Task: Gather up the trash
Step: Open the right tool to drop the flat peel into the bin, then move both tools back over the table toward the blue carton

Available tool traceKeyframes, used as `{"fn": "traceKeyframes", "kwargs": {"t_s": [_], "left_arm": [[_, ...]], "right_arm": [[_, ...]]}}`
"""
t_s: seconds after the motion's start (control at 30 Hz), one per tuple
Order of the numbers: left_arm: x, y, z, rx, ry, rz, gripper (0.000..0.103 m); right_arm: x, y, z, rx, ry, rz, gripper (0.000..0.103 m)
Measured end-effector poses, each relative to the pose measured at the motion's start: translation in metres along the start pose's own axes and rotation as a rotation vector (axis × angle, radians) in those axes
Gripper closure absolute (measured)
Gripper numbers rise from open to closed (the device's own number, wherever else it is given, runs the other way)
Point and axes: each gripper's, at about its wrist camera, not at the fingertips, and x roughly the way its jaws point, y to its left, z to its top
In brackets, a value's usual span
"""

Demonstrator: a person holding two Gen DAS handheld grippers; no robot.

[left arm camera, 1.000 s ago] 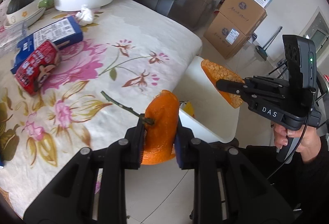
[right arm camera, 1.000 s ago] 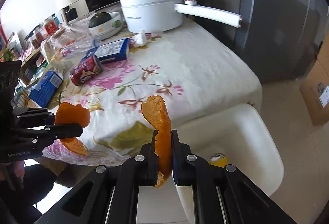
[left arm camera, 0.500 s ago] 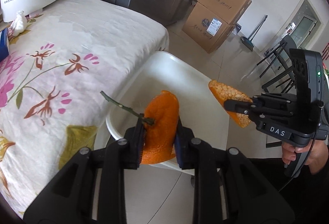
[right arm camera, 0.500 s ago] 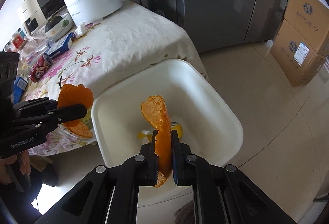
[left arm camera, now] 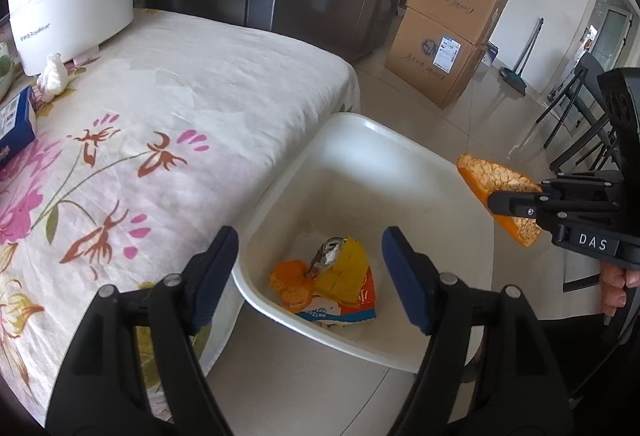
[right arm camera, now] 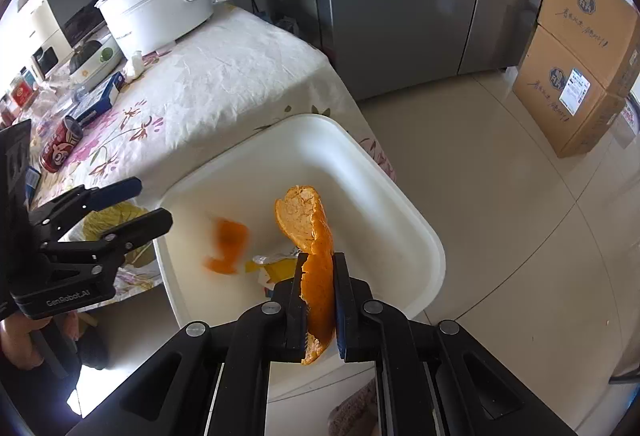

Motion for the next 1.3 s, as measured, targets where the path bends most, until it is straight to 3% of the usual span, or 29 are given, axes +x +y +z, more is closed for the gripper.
{"fn": "traceKeyframes", "kwargs": {"t_s": [0.27,0.33,0.4,0.57,0.9,1.1,1.17,1.3], "left_arm": [[-0.003,0.005,-0.002,-0.002,0.009,0.013,0.025],[-0.004,0.006,-0.002,-0.003,0.009,0.017,0.024],[-0.002,0.005,-0.001,-0.003,0.009,0.020,0.024],[-0.005,0.008,0.001,-0.011,0.009,0.031,0.024],[-0.023,0.029,0.000,-0.069,-0.001,0.075,0.021],[-0.045,0.047,0.001,-0.099,-0.018,0.112,0.010],[-0.054,0.056,0.001,-0.112,-0.022,0.140,0.003],[-0.076,0.073,0.001,-0.138,-0.040,0.177,0.002]], "right_arm": [[0.001,0.000,0.003,0.019,-0.003,-0.020,0.087],[0.002,-0.002,0.004,0.044,0.004,-0.015,0.075],[-0.001,-0.003,0.004,0.063,-0.010,-0.019,0.053],[-0.006,-0.001,0.009,0.063,-0.025,-0.018,0.051],[-0.012,0.009,0.014,0.052,-0.043,-0.021,0.030],[-0.014,0.026,0.022,0.057,-0.052,-0.005,0.019],[-0.016,0.034,0.026,0.043,-0.058,-0.001,0.018],[-0.019,0.057,0.034,0.004,-0.067,0.009,0.017]]}}
